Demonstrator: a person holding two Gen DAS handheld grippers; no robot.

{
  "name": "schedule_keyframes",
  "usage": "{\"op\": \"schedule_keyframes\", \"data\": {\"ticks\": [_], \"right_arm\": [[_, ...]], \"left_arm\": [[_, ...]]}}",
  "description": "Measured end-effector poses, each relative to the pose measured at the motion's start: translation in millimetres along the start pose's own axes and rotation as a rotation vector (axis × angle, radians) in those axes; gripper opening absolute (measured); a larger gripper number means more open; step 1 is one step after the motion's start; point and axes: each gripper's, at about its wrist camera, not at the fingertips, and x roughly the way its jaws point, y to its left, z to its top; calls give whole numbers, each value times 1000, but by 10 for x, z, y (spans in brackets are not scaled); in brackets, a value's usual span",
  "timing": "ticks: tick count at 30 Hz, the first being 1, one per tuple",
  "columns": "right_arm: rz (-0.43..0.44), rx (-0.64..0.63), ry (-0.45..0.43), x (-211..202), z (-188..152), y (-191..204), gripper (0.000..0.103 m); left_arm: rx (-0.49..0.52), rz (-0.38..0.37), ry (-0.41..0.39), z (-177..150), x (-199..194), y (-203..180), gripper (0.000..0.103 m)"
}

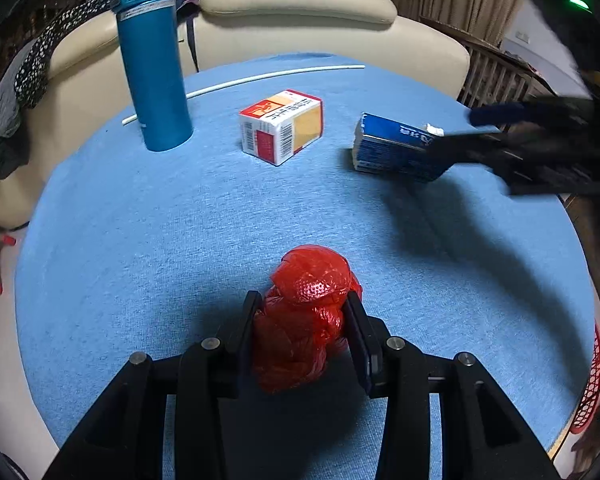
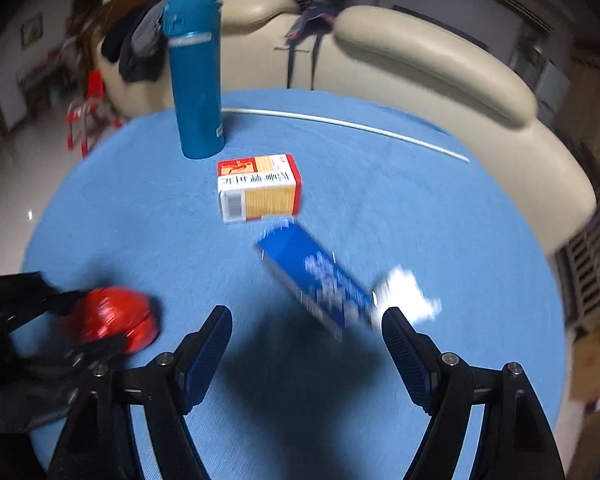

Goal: Collect trash
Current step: 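Grasp the red mesh bag with the left tool while the right tool grasps the blue toothpaste box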

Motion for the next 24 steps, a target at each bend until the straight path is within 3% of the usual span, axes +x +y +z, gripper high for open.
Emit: {"op": "schedule_keyframes", "data": {"ticks": [5,7,9,14,17,24], "right_arm": [[-20,-71,76,462,189,35,81],[-29,-76,115,610,176,39,73],[16,-33,162,758,147,8,58],[66,93,111,592,101,-144,50],[111,204,79,407,25,-291,40],[149,369,65,25,-556,-357,37]], "left_arm": [[-15,-8,4,57,20,38,43],[-8,-8,6,77,36,24,43],[-7,-12,2,90,56,24,43],[-17,-5,7,109,68,14,43],[-24,-4,15,86,41,-14,43],[-12,4,22,-24,-53,-157,43]]}}
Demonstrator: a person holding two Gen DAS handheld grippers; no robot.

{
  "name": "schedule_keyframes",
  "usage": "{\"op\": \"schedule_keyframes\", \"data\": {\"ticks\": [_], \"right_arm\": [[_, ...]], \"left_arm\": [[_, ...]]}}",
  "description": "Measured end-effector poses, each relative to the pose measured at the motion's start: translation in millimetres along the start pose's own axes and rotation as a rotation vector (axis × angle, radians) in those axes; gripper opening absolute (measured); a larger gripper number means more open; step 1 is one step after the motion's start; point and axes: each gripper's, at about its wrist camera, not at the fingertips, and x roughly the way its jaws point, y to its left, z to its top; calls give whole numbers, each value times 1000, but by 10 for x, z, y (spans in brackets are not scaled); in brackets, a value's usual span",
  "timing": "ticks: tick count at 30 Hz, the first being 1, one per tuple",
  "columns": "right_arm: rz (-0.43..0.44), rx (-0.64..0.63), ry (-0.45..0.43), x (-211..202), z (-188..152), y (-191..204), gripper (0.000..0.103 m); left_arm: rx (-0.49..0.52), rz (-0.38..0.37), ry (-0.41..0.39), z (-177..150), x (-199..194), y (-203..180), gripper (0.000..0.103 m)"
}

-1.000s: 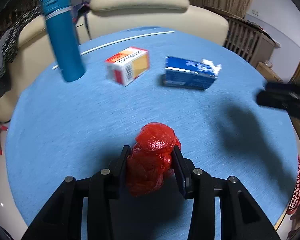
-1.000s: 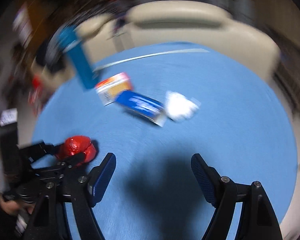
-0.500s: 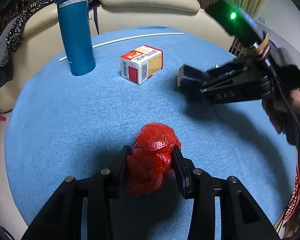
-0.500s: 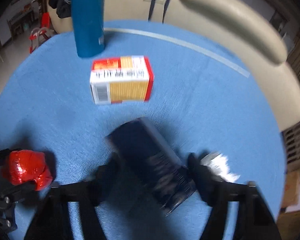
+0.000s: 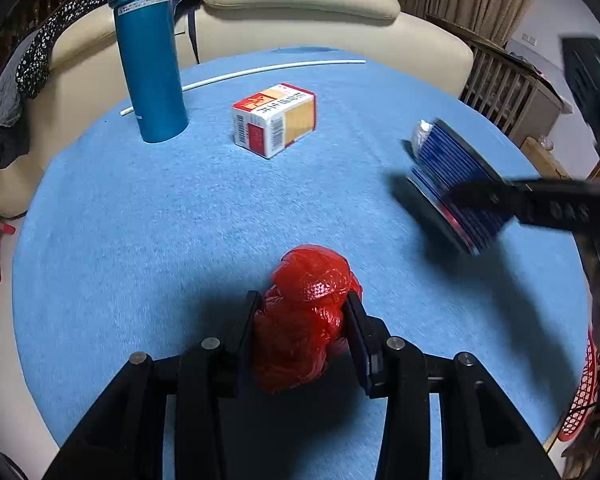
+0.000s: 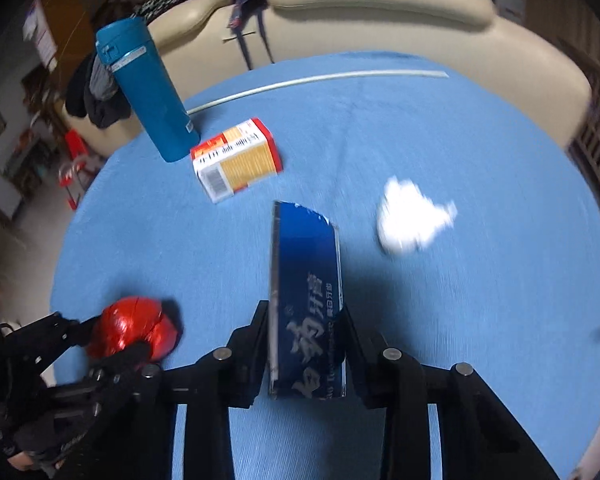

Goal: Collect trash
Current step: 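Grasp the red mesh bag with the left tool while the right tool grasps the blue toothpaste box, then carry the red mesh bag and blue toothpaste box over the red basket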

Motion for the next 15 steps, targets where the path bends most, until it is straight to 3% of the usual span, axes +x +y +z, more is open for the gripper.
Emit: {"op": "schedule_keyframes", "data": {"ticks": [9,15], "right_arm": [[109,205,-61,-546,-640,-282,37],[114,235,-21,-489,-844,-293,37]], "left_arm": [[35,-8,-6,-126,-141,-211,43],[64,-2,3,-177,-162,-339,43]]}}
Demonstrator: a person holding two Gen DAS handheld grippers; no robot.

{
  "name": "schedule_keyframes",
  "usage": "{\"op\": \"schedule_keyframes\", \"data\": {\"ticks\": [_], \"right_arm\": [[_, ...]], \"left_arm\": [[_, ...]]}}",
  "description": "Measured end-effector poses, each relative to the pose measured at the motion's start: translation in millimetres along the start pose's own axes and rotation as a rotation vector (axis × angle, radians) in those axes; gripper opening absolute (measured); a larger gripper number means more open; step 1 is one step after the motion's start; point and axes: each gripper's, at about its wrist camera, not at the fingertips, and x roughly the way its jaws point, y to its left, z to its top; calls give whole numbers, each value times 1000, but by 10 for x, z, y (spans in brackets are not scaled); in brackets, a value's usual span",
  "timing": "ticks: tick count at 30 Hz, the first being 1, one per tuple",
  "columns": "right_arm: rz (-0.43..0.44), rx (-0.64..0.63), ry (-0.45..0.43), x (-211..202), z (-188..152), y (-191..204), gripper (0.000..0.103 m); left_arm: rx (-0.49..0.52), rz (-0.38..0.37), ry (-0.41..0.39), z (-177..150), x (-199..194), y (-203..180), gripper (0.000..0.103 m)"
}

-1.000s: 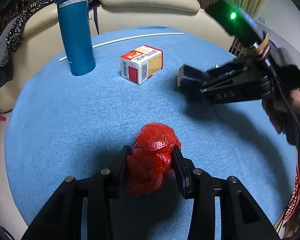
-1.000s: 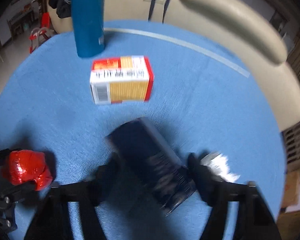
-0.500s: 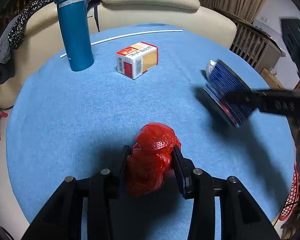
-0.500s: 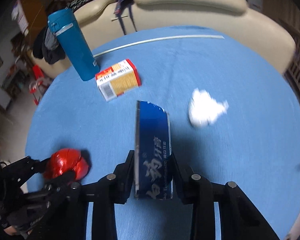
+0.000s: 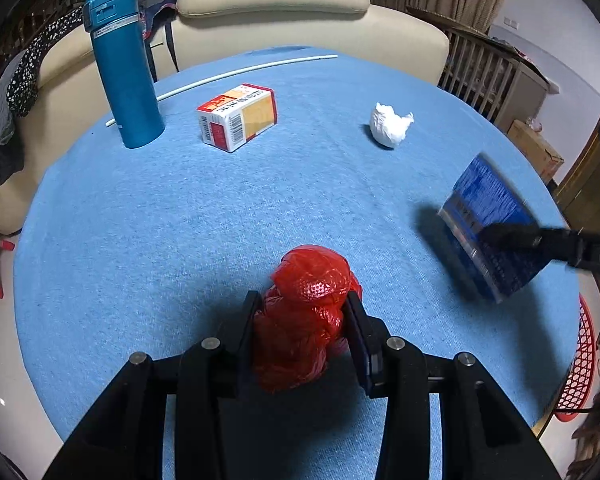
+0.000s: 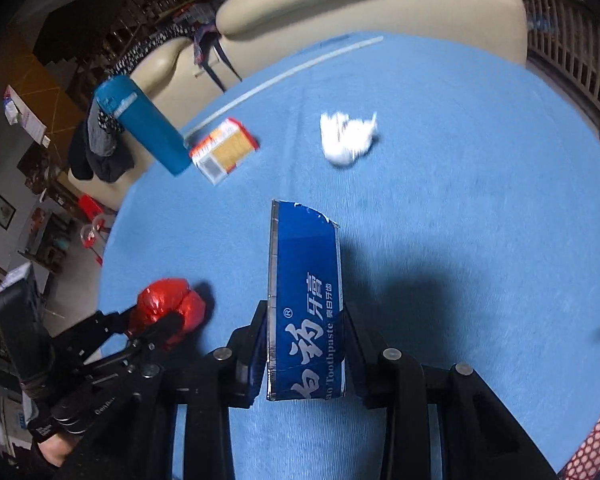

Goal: Collect trash
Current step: 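Carry the red mesh bag and blue toothpaste box over the red basket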

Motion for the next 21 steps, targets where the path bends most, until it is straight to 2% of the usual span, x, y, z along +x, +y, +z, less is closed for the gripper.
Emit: {"op": "schedule_keyframes", "data": {"ticks": [5,8,11,21], "right_arm": [[-47,-30,65,195,-40,54,46],[-48,-28,70,307,-48,55,46],[-39,-6,53,357,-79,16,45],[-55,-45,-13,210,-147,159,43]], "left_arm": [[1,8,14,-43,19,-17,43],[3,12,20,-65,31,-22,43],[6,13,17,-69,35,-24,43],[-14,8,14,-71,18,-6,43]]}}
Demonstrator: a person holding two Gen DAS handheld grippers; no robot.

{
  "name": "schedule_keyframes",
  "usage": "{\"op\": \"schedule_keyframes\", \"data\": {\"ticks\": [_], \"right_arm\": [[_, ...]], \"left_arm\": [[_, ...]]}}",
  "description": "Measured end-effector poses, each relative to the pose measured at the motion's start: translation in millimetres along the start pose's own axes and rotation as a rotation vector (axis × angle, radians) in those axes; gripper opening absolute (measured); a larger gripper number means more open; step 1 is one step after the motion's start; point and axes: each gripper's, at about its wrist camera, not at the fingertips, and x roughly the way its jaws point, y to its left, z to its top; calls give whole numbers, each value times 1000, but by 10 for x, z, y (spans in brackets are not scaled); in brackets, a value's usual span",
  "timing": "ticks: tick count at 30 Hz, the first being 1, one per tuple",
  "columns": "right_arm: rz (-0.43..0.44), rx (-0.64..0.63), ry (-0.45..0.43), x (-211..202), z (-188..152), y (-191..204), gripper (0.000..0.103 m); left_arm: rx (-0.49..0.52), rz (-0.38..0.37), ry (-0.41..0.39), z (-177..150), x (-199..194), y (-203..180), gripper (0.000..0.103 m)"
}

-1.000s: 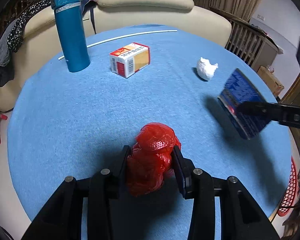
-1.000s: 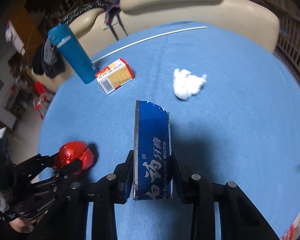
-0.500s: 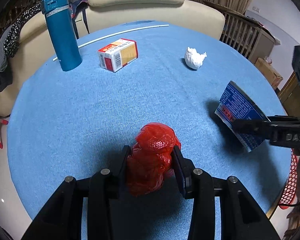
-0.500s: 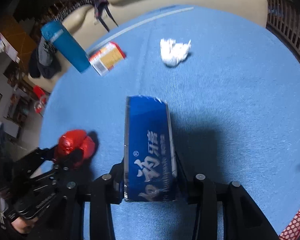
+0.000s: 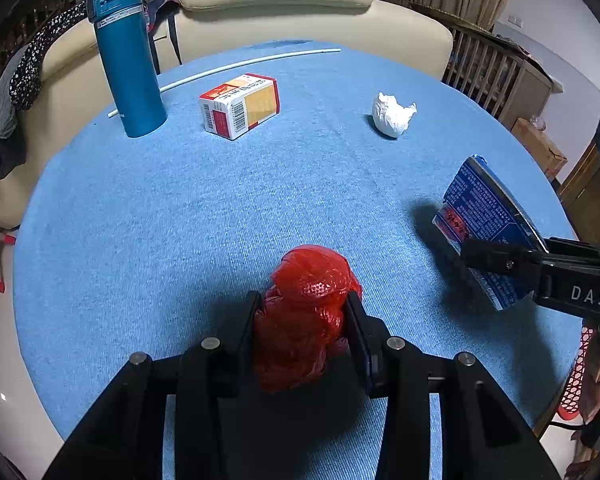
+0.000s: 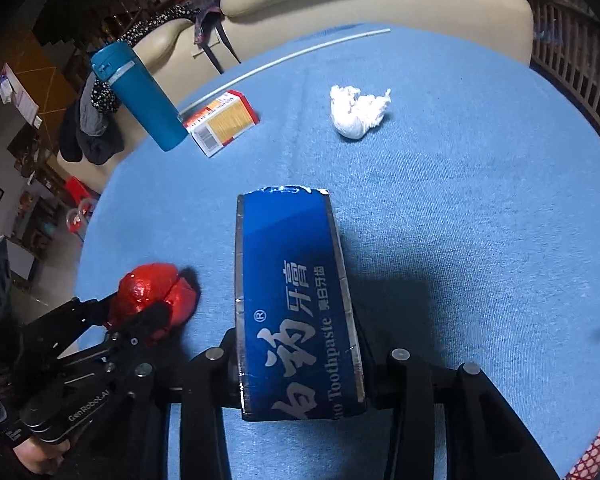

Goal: Collect trash
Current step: 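Carry the red mesh bag and blue toothpaste box over the red basket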

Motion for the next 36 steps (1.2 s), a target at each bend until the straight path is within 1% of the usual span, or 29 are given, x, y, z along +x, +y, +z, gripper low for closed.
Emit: {"op": "schedule_keyframes", "data": {"ticks": [9,16,36], "right_arm": [[1,-13,-56,-190,-116,183,43],[8,-6,-92,-375,-281,229,43],[22,73,-241,-1044,-697,77,43]], "left_arm": [[-5,-3,-25,-43,-168,-15,43],[-7,-9,-48,-107,-330,-57,43],[55,-15,-125,-221,-748,-395,43]]}}
